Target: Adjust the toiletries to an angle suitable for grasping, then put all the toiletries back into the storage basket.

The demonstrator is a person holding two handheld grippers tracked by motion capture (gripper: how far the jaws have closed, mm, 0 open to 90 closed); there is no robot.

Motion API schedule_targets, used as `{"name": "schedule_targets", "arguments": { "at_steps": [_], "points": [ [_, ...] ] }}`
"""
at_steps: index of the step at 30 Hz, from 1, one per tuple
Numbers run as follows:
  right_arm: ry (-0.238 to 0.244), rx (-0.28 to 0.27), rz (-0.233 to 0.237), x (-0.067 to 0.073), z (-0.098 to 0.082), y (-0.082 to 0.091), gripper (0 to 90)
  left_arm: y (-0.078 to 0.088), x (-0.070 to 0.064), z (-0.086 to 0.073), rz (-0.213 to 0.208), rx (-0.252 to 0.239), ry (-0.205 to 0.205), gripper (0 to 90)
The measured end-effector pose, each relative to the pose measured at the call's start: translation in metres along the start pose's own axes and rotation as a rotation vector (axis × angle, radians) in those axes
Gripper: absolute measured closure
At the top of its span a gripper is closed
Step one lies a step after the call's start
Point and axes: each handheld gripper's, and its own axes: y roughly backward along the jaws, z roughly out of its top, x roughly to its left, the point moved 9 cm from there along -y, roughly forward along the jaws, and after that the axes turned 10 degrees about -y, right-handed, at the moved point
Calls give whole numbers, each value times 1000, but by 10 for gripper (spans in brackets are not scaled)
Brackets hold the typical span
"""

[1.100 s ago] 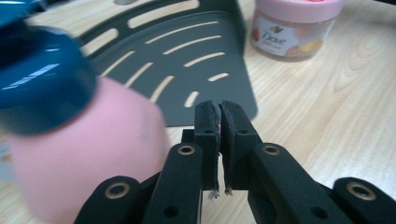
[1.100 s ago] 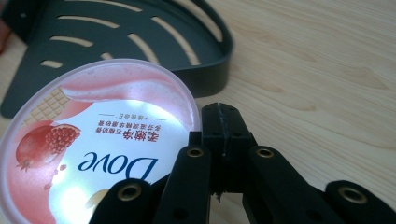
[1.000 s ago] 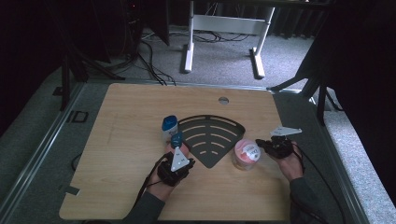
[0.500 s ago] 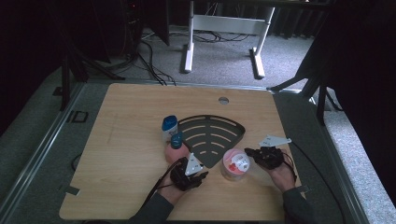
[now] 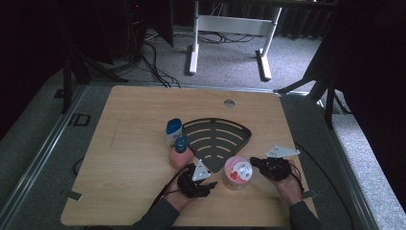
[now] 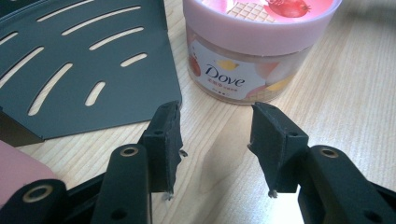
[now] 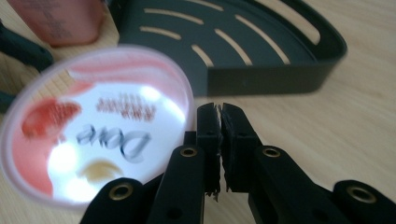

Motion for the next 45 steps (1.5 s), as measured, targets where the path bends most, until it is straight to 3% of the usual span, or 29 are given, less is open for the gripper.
{"name": "schedule_targets", "arguments": {
  "at_steps": [4,7,9,16,29,36,45],
  "points": [
    [-19,18,15,-1,-16,5,864,0,-1,0,-8,4,-4,519],
    [-1,26,36,3,-23,7,865,-2,0,-1,-11,5,-2,508],
    [20,29,31,6,-22,7,884,-2,-1,0,-18,3,0,503],
    [11,33,53,6,-24,8,844,-3,-4,2,-60,-9,1,445],
    [50,38,100,12,-30,12,827,-22,-7,8,-117,-13,-21,326],
    [74,60,147,12,-38,15,613,-31,-4,11,-154,-32,-30,283],
    [132,78,234,24,-42,15,476,-36,-5,13,-177,-59,-48,260]
  ]
}}
